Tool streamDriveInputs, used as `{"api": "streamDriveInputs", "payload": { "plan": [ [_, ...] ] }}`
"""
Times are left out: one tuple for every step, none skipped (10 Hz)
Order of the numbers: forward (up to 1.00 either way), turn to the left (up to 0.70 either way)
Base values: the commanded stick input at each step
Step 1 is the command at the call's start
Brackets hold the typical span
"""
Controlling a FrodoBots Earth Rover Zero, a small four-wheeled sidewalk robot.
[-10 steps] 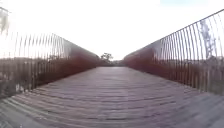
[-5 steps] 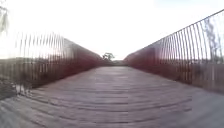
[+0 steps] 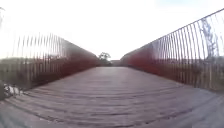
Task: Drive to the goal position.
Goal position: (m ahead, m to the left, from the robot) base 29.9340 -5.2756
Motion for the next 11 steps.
{"api": "streamDriveInputs", "payload": {
  "plan": [
    [0.7, 0.0],
    [0.7, 0.0],
    [0.7, 0.0],
    [0.7, 0.0],
    [0.7, 0.0],
    [0.7, 0.0],
    [0.7, 0.0],
    [0.7, 0.0],
    [0.7, 0.0],
    [0.7, 0.0],
    [0.7, 0.0]
  ]
}}
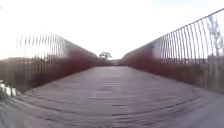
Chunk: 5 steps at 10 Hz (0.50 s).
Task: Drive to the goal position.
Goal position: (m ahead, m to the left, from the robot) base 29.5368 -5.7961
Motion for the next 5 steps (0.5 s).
{"api": "streamDriveInputs", "payload": {
  "plan": [
    [0.7, 0.0],
    [0.7, 0.0],
    [0.7, 0.0],
    [0.7, 0.0],
    [0.7, 0.0]
  ]
}}
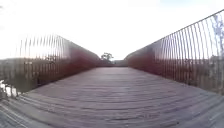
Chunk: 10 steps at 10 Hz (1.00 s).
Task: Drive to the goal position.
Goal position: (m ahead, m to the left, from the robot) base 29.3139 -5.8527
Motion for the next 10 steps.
{"api": "streamDriveInputs", "payload": {
  "plan": [
    [0.7, -0.11],
    [0.7, -0.23],
    [0.7, -0.34],
    [0.7, -0.35],
    [0.7, -0.35],
    [0.7, -0.35],
    [0.7, -0.31],
    [0.7, -0.28],
    [0.7, 0.0],
    [0.7, 0.0]
  ]
}}
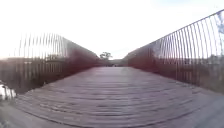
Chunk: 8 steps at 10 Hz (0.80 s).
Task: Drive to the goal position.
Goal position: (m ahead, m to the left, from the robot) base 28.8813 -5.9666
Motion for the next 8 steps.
{"api": "streamDriveInputs", "payload": {
  "plan": [
    [0.7, 0.0],
    [0.7, 0.0],
    [0.7, 0.0],
    [0.7, 0.0],
    [0.7, 0.0],
    [0.7, 0.0],
    [0.7, 0.0],
    [0.7, 0.0]
  ]
}}
